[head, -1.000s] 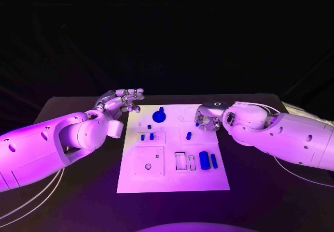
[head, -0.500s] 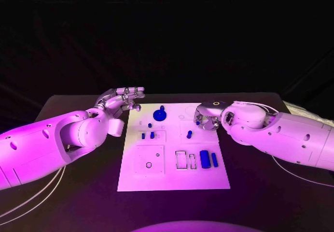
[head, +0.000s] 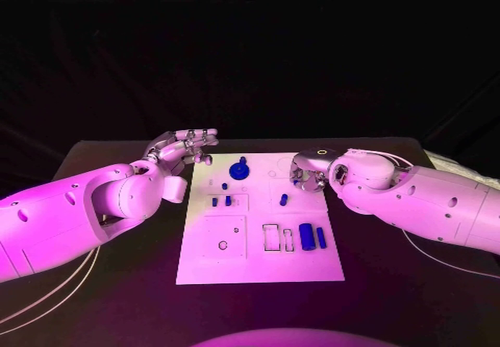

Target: Assemble the parts on the task board

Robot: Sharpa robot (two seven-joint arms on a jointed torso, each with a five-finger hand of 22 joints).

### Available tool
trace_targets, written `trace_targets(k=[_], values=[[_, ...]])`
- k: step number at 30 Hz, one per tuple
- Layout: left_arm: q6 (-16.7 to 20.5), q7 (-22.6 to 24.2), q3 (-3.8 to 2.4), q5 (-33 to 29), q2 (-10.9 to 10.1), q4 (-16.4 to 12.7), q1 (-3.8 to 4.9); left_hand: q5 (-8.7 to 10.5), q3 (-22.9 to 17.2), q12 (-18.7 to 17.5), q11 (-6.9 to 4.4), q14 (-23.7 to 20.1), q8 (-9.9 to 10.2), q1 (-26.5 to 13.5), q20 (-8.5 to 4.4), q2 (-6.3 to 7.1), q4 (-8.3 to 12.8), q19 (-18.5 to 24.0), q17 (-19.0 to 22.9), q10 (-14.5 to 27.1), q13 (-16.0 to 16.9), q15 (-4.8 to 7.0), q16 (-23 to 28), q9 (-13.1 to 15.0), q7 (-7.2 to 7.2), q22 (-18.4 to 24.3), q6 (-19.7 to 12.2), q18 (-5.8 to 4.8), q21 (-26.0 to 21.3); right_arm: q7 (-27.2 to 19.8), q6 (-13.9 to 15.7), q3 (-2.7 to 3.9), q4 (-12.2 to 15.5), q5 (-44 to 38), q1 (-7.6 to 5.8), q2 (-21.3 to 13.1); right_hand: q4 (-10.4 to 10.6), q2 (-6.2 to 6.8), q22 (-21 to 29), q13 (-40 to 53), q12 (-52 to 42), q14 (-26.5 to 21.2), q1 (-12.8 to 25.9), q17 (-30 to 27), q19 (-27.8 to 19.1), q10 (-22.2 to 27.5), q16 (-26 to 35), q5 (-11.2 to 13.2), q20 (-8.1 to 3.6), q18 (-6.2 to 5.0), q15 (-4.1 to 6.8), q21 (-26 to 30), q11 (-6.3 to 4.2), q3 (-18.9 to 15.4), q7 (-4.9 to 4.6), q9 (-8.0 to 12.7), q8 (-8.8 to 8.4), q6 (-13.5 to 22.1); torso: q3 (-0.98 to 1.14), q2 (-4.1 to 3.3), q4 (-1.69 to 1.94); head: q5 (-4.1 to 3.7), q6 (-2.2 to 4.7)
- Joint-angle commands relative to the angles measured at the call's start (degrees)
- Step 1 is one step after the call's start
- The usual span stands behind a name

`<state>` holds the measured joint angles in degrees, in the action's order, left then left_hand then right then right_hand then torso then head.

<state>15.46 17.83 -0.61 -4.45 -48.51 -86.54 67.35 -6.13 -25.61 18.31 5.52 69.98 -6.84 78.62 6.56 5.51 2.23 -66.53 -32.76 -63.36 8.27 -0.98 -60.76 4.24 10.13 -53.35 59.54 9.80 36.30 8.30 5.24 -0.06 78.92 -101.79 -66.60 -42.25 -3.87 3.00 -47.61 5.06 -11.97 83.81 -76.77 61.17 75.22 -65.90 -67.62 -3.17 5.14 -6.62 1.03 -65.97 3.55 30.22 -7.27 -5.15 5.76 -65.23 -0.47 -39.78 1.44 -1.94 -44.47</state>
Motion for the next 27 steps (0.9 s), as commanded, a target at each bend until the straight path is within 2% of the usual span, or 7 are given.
trace_targets(k=[1, 5, 10, 15, 20, 27], values=[[-1.6, -0.4, -0.02, -0.2, 0.2, 0.1, -0.03, -0.04, 0.4, 0.2, 0.06, -0.5, -0.3, -0.4, 0.06, -0.15, 0.1, 0.0, 0.2, 0.6, 0.1, 0.15, 0.4, -0.1, 0.03, 0.1, -0.5, 0.66, -0.4, 0.3, -0.7, -0.4, -0.3, -0.1, 0.71, 0.3, 0.1, -0.82, -0.1, -0.1, 0.2, 1.7, -0.1, 0.1, 0.4, -0.5, -0.3, 0.3, -0.14, -0.89, 0.05, -0.2, -0.02, 0.3, 0.11, -0.1, 0.24, -0.5, 0.0, 0.08, -0.02, 0.05, -0.02], [-1.8, -0.7, -0.02, -0.2, 0.2, 0.2, -0.04, -0.04, 0.5, 0.3, 0.08, -0.6, -0.3, -0.4, 0.07, -0.17, 0.1, 0.1, 0.5, 0.7, 0.1, 0.13, 0.6, -0.1, 0.05, 0.1, -0.5, 0.65, -0.5, -0.1, 1.3, -0.4, 0.1, 0.1, 0.77, 0.1, 0.1, -0.86, -0.1, -0.1, 0.2, 1.7, 0.0, 0.1, 0.4, -0.8, -0.3, 0.3, -0.16, -0.88, 0.08, -0.3, -0.05, 0.3, 0.14, -0.1, 0.3, -0.6, 0.0, 0.03, -0.06, 0.02, 0.0], [-1.9, -1.3, -0.01, -0.2, 0.3, 0.5, -0.04, -0.05, 0.6, 0.5, 0.12, -1.0, -0.4, -0.3, 0.1, -0.26, 0.2, 0.1, 1.3, 0.9, 0.2, 0.09, 1.1, -0.1, 0.09, 0.3, -0.7, 0.66, -0.7, -1.5, 5.6, -0.37, 1.9, 2.6, 0.83, -0.9, -0.1, -0.8, -0.1, -0.2, 0.4, 1.7, -0.1, -0.2, 0.4, -0.8, -0.1, 0.3, -0.19, -0.89, 0.1, -0.3, -0.02, 0.4, 0.11, -0.2, 0.29, -0.6, 0.05, 0.08, -0.04, 0.03, 0.13], [-2.0, -1.5, 0.01, -0.2, 0.2, 0.7, -0.04, -0.06, 0.6, 0.7, 0.11, -1.3, -0.5, -0.2, 0.13, -0.41, 0.3, 0.1, 1.8, 1.0, 0.2, 0.09, 1.4, 0.0, 0.06, 0.4, -0.7, 0.66, -0.9, -2.2, 9.8, -0.17, 3.5, 7.2, 0.71, -2.2, -0.4, -0.68, 0.0, -0.5, 1.0, 1.6, -0.2, -0.5, 0.4, -0.7, 0.2, 0.3, -0.2, -0.88, 0.02, -0.2, 0.19, 0.6, -0.21, -0.2, 0.07, -0.3, -0.06, 0.01, -0.07, -0.25, 0.03], [-2.0, -1.6, 0.02, -0.2, 0.2, 0.8, -0.04, -0.06, 0.7, 0.9, 0.09, -1.4, -0.6, -0.2, 0.13, -0.47, 0.3, 0.2, 1.9, 1.0, 0.3, 0.1, 1.4, 0.0, 0.03, 0.5, -0.6, 0.67, -1.0, -2.0, 11.8, 0.08, 5.2, 9.5, 0.49, -3.4, -0.4, -0.71, -0.1, -0.6, 1.0, 1.6, -0.3, -0.4, 0.4, -0.7, 0.1, 0.3, -0.2, -0.86, 0.02, -0.3, 0.23, 0.7, -0.27, -0.2, 0.04, -0.3, 0.05, 0.04, -0.13, -0.17, 0.06], [-2.1, -1.6, 0.05, -0.2, 0.2, 0.8, -0.04, -0.07, 0.7, 1.0, 0.06, -1.6, -0.8, -0.1, 0.12, -0.54, 0.4, 0.2, 2.4, 1.1, 0.3, 0.11, 1.7, 0.0, 0.01, 0.5, -0.6, 0.68, -1.1, -1.7, 12.3, 0.19, 9.6, 11.2, 0.39, -4.3, -0.4, -0.68, -0.3, -0.6, 1.1, 1.6, -0.2, -0.3, 0.5, -0.7, 0.0, 0.3, -0.2, -0.83, 0.03, -0.4, 0.26, 0.7, -0.33, -0.2, 0.04, -0.3, 0.02, 0.0, -0.13, -0.23, -0.06]])
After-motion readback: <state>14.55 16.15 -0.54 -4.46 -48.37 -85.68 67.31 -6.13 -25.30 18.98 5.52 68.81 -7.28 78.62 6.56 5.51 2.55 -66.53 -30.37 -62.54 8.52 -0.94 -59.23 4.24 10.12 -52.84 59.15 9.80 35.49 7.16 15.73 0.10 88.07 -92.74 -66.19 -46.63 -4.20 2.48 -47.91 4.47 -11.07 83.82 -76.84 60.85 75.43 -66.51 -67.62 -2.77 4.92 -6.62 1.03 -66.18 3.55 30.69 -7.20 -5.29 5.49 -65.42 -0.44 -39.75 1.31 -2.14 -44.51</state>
